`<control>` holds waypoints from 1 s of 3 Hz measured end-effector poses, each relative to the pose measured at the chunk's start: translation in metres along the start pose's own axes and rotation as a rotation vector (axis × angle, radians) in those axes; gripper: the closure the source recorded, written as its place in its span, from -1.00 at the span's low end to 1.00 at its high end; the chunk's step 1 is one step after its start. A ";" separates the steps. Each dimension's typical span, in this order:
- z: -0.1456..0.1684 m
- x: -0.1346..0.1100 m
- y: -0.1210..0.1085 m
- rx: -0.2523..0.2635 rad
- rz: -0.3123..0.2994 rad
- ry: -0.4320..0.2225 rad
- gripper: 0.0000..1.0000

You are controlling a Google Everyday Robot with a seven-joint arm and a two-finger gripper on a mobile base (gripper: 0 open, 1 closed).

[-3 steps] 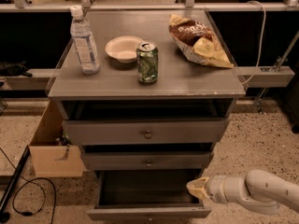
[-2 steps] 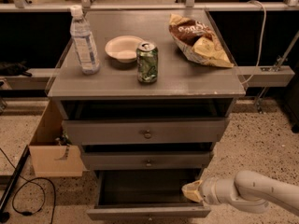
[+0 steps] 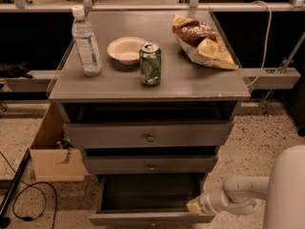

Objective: Close bottom drawer

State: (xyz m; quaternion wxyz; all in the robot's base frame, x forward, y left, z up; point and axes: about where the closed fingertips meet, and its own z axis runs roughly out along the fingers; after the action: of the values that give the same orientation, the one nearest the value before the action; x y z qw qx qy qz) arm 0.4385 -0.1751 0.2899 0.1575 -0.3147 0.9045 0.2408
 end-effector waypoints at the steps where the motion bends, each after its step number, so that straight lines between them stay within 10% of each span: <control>1: 0.000 0.000 0.000 0.000 0.000 0.000 1.00; 3: 0.019 0.026 0.003 -0.178 -0.018 -0.170 1.00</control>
Offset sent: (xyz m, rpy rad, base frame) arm -0.0299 -0.0087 -0.0312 0.3957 -0.0441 0.0360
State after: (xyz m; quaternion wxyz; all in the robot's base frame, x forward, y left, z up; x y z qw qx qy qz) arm 0.4191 -0.1755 0.2633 0.2069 -0.3140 0.8601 0.3447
